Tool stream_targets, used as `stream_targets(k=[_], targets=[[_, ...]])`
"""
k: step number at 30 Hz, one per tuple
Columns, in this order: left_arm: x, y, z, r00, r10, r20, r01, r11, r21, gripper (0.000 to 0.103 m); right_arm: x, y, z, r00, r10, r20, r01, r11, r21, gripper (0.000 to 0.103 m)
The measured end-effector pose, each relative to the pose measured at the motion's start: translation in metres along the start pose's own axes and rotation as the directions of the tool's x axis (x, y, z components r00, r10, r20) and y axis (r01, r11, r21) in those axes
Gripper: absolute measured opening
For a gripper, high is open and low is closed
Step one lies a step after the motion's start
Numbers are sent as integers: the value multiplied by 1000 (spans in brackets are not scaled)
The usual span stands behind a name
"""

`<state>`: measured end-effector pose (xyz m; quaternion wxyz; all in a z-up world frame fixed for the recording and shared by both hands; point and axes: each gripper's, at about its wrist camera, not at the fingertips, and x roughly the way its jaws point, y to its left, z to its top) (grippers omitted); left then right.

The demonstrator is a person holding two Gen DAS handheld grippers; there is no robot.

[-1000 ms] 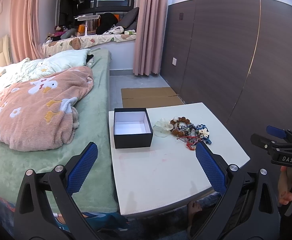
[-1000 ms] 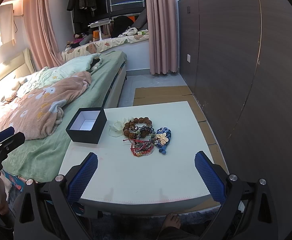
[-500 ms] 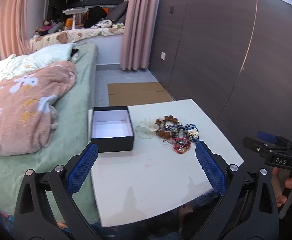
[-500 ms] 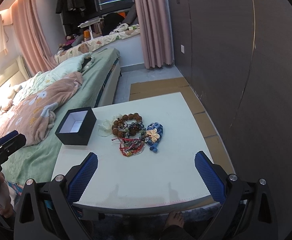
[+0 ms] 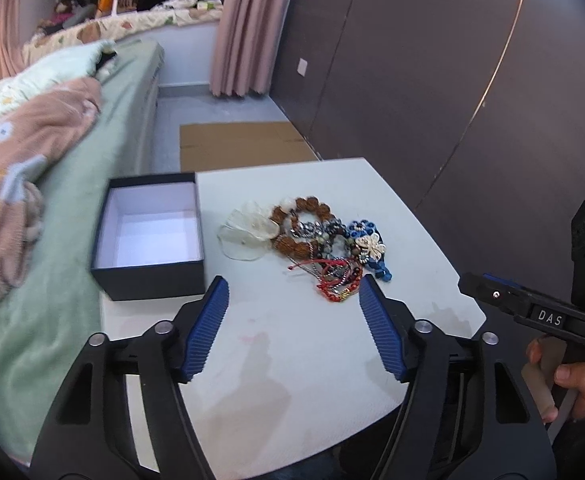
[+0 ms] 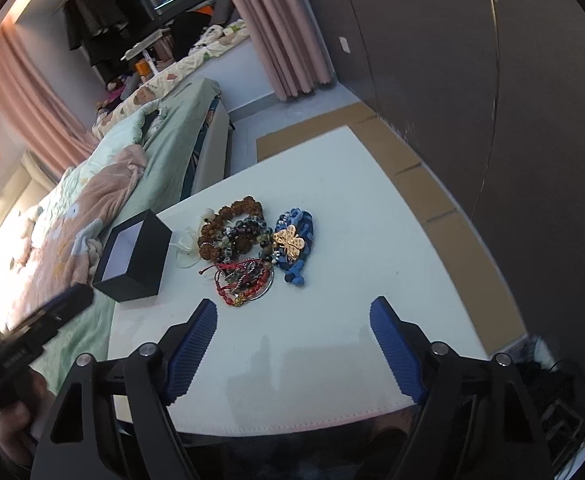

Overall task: Organize jewelry
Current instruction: 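Reach into the jewelry pile and grasp the red string bracelet with the left gripper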

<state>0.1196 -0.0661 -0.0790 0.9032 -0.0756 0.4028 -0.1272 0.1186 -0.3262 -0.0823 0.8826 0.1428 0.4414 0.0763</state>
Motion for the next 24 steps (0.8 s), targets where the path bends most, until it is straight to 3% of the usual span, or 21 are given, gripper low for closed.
stream_targets(k=[7,12,19,21,24], targets=[[47,-12,-1,993,-76,-87,77,997,2,57,27,-10,2,999,10,-34,-8,998,64,60],[77,-16,-4,985,-94,-141,95,996,-3,48,44,-15,-7,998,33,-58,-28,995,96,49],[114,-15,-5,977,-103,-188,106,994,5,44,54,-22,-11,995,65,-71,-55,989,136,45],[121,-16,-5,974,-109,-197,113,994,6,38,58,-22,-10,995,69,-77,-58,989,135,45],[126,-14,-6,972,-120,-204,123,992,-1,15,63,-20,-7,994,66,-86,-55,991,126,44]])
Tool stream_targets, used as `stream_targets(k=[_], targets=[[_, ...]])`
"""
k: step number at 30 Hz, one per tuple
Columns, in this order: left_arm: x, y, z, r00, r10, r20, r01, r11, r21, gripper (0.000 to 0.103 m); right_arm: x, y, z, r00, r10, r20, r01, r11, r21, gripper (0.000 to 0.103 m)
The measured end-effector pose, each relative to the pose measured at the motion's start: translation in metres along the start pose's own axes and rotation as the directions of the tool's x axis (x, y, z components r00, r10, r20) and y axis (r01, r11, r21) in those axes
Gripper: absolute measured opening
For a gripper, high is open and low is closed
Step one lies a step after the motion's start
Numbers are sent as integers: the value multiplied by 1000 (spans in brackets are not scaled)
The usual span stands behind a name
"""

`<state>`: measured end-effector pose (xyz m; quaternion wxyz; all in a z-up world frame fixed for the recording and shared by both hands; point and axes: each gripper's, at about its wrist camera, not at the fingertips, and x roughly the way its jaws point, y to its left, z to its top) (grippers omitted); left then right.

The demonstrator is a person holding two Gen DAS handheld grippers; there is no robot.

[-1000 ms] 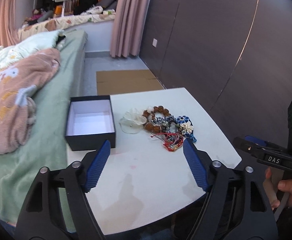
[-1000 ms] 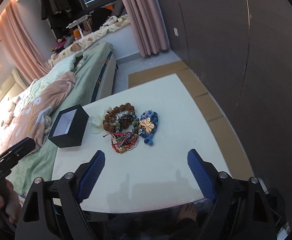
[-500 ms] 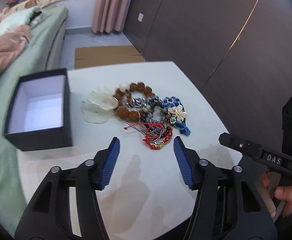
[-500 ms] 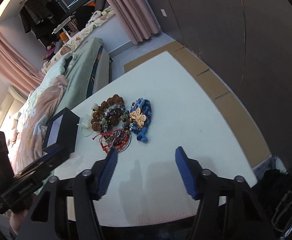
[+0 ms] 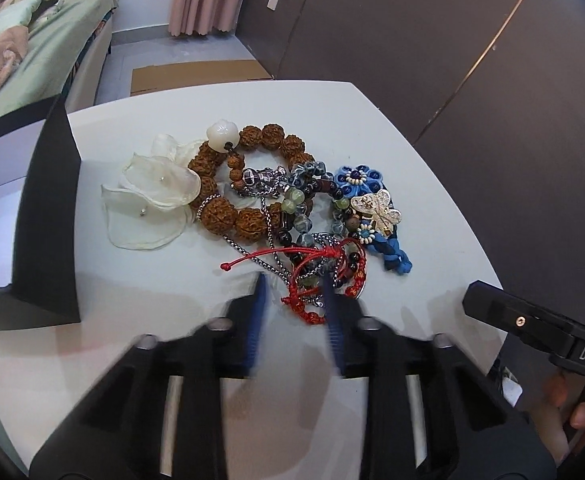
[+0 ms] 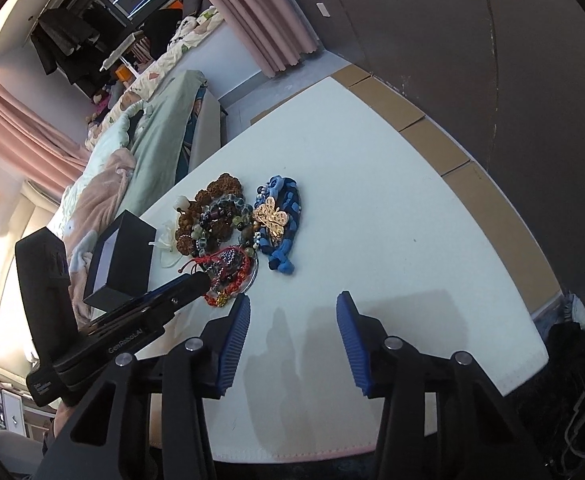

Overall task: Organize jewelry
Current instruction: 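Reach into the jewelry pile and grasp the red string bracelet with the left gripper, then grasp the blue knotted bracelet with the right gripper while the left lifts the red bracelet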

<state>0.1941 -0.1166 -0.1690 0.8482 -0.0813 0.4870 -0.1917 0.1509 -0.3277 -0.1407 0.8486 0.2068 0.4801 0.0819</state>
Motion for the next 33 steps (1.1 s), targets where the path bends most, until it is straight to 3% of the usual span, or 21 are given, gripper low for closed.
stream_targets(k=[1,7,16,27,29,31,33], targets=[[1,0,-1,1000,-8,-3,8,1000,1,6,4,2,2,1000,-7,-5,7,1000,-9,43],[-16,-6,-4,999,-19,29,18,999,43,5,10,4,6,1000,3,-17,-3,1000,-8,43],[-63,7,0,994,3,108,-4,1000,6,5,18,4,12,999,9,-33,-8,1000,4,37],[-105,24,-2,982,67,175,-60,997,-43,5,50,34,24,994,-85,-70,76,990,-120,37],[-112,29,-4,980,75,184,-66,996,-56,5,59,39,25,988,-132,-80,118,980,-162,31],[-122,33,-6,976,86,199,-73,995,-70,5,61,45,25,983,-169,-65,154,968,-199,15],[-128,36,-7,973,97,211,-82,993,-80,5,59,46,24,983,-173,-64,157,965,-209,14]])
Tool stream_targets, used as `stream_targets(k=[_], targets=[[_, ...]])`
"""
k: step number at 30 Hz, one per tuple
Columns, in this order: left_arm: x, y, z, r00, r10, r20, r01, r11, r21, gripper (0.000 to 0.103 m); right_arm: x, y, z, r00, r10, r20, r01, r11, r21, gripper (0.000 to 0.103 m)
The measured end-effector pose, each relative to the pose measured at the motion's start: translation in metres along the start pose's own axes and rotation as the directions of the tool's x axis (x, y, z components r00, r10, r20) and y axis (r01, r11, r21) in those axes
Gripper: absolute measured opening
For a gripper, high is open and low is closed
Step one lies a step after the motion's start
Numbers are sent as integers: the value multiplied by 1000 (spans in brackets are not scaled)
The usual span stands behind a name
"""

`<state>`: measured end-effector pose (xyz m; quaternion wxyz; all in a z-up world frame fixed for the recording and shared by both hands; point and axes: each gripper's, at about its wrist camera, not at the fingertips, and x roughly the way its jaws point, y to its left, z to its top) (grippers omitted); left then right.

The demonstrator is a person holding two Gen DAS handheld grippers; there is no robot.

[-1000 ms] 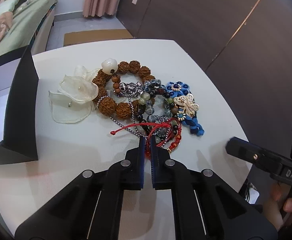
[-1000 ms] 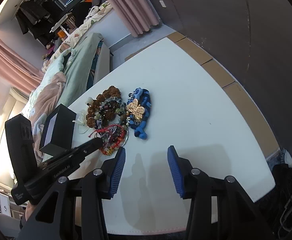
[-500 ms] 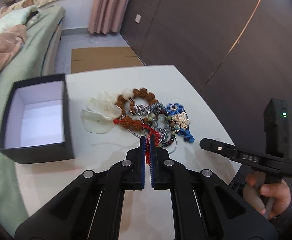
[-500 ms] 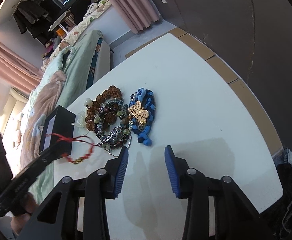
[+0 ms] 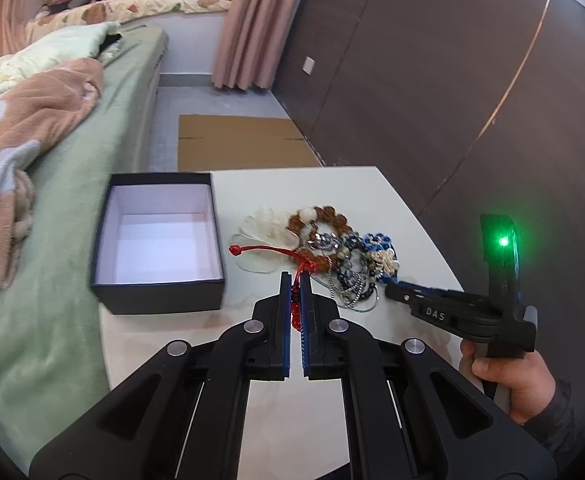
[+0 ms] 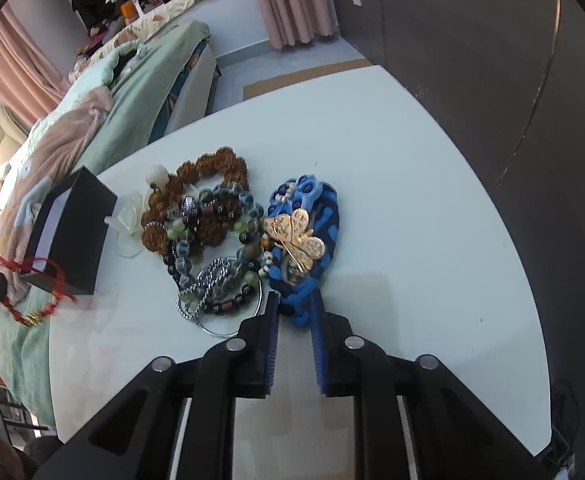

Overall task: Organize jewelry
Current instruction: 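Grasp the blue knotted bracelet with the right gripper while the left lifts the red bracelet, then release the red bracelet into the black box with the left while the right drops the blue bracelet in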

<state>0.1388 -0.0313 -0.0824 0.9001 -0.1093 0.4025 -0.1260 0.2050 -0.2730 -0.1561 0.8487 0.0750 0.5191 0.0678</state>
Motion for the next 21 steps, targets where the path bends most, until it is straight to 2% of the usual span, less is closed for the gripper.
stream_targets(k=[1,10,16,21], targets=[[-5,4,1,1000,9,8,-9,1000,-6,5,-3,-2,0,1000,16,-5,-16,1000,10,8],[-36,22,7,997,44,63,-42,999,-31,5,-53,7,3,986,123,108,-123,992,-2,9],[-51,32,12,994,54,95,-50,998,-41,5,-95,24,20,965,185,186,-181,983,-39,8],[-57,43,13,992,64,112,-57,996,-64,5,-118,41,35,944,257,207,-250,966,-59,9]])
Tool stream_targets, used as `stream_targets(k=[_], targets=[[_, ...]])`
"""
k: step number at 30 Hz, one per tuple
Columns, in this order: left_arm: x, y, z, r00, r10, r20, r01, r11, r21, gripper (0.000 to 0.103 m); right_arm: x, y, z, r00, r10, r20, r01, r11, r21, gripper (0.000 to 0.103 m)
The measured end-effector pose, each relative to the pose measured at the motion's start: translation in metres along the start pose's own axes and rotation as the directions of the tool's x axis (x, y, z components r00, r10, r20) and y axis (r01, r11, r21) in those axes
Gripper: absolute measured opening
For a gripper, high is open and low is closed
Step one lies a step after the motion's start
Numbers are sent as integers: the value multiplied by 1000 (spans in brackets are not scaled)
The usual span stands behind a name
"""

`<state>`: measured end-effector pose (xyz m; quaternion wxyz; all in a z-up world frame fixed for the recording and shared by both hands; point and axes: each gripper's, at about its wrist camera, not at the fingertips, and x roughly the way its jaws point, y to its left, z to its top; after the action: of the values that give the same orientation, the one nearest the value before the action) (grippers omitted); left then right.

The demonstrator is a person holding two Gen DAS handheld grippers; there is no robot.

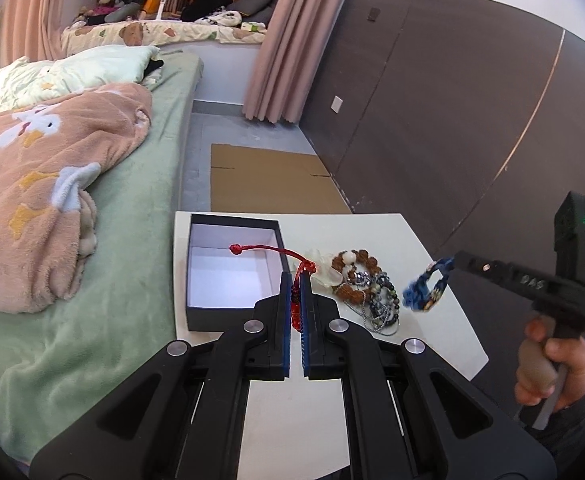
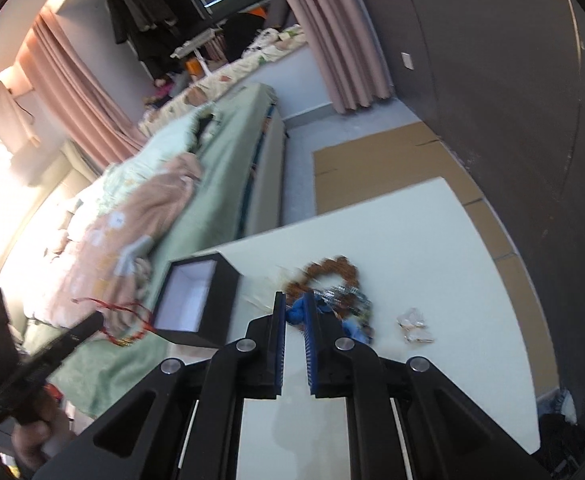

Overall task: Organize jewelry
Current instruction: 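Release the red bracelet into the black box with the left while the right drops the blue bracelet in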

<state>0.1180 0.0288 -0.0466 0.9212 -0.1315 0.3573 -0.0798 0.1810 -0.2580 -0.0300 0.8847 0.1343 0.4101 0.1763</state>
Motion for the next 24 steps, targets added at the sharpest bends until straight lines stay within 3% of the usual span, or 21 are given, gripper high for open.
stream_targets(k=[10,14,15,17,19,24], targets=[[3,21,10,1000,12,13,-12,999,-31,5,-3,33,19,996,91,6,-91,996,-13,9],[15,27,21,1000,-14,2,14,999,-46,7,6,50,23,994,110,-1,-110,993,-35,9],[17,27,23,1000,-22,-3,22,999,-47,12,7,54,23,993,115,-3,-115,993,-39,9],[17,30,26,1000,-5,12,6,998,-59,67,12,65,26,992,127,-6,-127,991,-49,9],[10,36,26,998,2,65,3,997,-80,73,19,73,28,990,140,-12,-140,989,-55,9],[9,54,20,999,31,36,-27,993,-117,74,37,96,32,982,186,-38,-188,980,-63,9]])
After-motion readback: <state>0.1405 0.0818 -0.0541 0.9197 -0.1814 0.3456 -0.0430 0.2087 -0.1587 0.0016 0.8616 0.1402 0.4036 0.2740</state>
